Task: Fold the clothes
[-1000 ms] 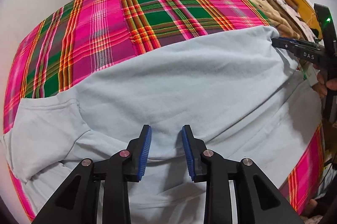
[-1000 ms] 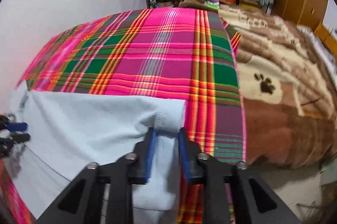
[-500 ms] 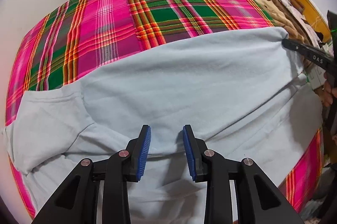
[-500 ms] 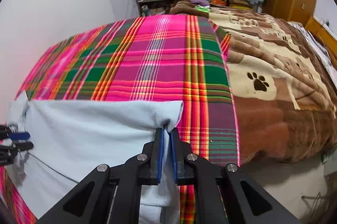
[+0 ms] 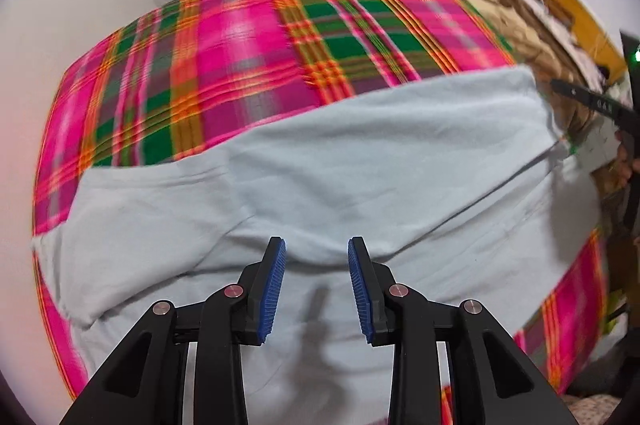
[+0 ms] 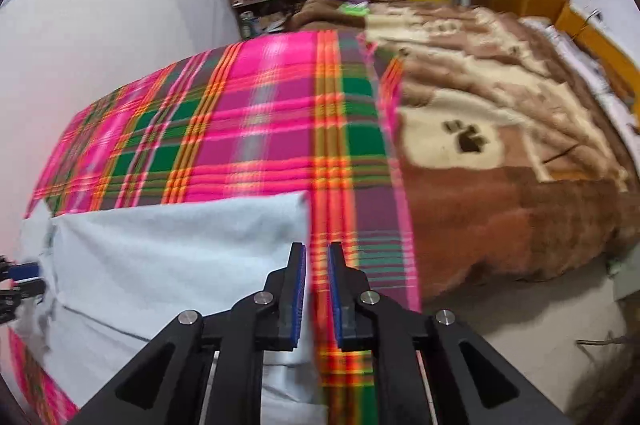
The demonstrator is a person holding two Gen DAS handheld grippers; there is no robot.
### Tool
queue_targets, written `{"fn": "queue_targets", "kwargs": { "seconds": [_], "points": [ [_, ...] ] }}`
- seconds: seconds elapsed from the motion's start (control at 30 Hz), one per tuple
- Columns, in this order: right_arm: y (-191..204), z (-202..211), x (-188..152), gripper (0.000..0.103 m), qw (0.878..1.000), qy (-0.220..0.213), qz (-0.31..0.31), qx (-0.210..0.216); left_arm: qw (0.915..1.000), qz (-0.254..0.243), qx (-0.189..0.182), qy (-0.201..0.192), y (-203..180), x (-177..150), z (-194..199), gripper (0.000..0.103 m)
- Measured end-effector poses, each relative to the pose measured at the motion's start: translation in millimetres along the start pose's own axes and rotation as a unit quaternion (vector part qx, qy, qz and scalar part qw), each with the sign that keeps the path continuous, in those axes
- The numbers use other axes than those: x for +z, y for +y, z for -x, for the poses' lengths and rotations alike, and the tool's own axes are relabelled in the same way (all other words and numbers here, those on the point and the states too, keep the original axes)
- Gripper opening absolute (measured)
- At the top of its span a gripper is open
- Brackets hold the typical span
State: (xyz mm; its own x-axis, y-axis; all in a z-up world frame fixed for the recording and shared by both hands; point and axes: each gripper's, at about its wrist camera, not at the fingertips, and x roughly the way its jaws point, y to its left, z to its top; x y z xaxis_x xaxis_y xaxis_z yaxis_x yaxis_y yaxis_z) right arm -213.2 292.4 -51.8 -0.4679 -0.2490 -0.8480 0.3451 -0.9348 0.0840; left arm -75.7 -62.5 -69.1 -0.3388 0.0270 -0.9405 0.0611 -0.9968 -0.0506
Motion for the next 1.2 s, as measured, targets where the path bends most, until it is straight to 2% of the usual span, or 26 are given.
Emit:
{"fn": "queue_targets", "kwargs": {
  "seconds": [0.1, 0.17, 0.27, 0.4, 0.47, 0.53, 0.6, 0.83, 0.9, 1.0, 1.13, 1.2],
  "points": [
    [1.4, 20.2, 9.9, 0.013, 1.000, -0.026, 0.003, 0.013, 0.9992, 0.023, 0.027, -0.018, 27.3, -6.5, 18.5, 0.035],
    [37.3, 17.1, 15.4, 0.020, 0.998, -0.024, 0.037, 0.037, 0.9980, 0.042, 0.038, -0.029, 42.3, -11.6, 27.9, 0.038],
    [91.2, 12.4, 23.5, 0.025, 0.993, -0.020, 0.089, 0.074, 0.9947, 0.075, 0.056, -0.042, 68.8, -13.6, 38.2, 0.040],
    [162.9, 6.2, 34.4, 0.025, 0.980, -0.015, 0.158, 0.122, 0.9906, 0.103, 0.082, -0.039, 97.4, -20.1, 39.4, 0.040],
    [198.8, 3.1, 39.8, 0.025, 0.971, -0.012, 0.192, 0.146, 0.9903, 0.115, 0.066, -0.043, 119.0, -28.6, 45.9, 0.041],
    [235.0, -0.7, 44.7, 0.025, 0.960, -0.008, 0.225, 0.169, 0.9895, 0.118, 0.074, -0.041, 132.8, -32.6, 46.0, 0.041],
    [275.1, -16.6, 39.6, 0.025, 0.950, 0.016, 0.253, 0.183, 0.9887, 0.123, 0.075, -0.041, 144.7, -35.9, 45.1, 0.041],
    [365.6, -51.2, 32.6, 0.025, 0.920, 0.061, 0.285, 0.263, 0.9866, 0.146, 0.063, -0.039, 179.6, -45.8, 36.5, 0.041],
    [384.5, -58.3, 32.1, 0.025, 0.917, 0.063, 0.292, 0.263, 0.9870, 0.142, 0.069, -0.032, 184.6, -49.4, 33.2, 0.041],
    [414.3, -75.4, 36.3, 0.025, 0.914, 0.068, 0.301, 0.262, 0.9871, 0.148, 0.049, -0.034, 195.1, -54.2, 26.8, 0.041],
    [443.5, -89.4, 35.3, 0.025, 0.905, 0.076, 0.317, 0.273, 0.9858, 0.155, 0.050, -0.043, 201.5, -59.1, 27.3, 0.041],
    [458.0, -99.1, 34.7, 0.027, 0.903, 0.080, 0.325, 0.270, 0.9861, 0.155, 0.038, -0.044, 203.0, -61.5, 27.8, 0.041]
  ]
}}
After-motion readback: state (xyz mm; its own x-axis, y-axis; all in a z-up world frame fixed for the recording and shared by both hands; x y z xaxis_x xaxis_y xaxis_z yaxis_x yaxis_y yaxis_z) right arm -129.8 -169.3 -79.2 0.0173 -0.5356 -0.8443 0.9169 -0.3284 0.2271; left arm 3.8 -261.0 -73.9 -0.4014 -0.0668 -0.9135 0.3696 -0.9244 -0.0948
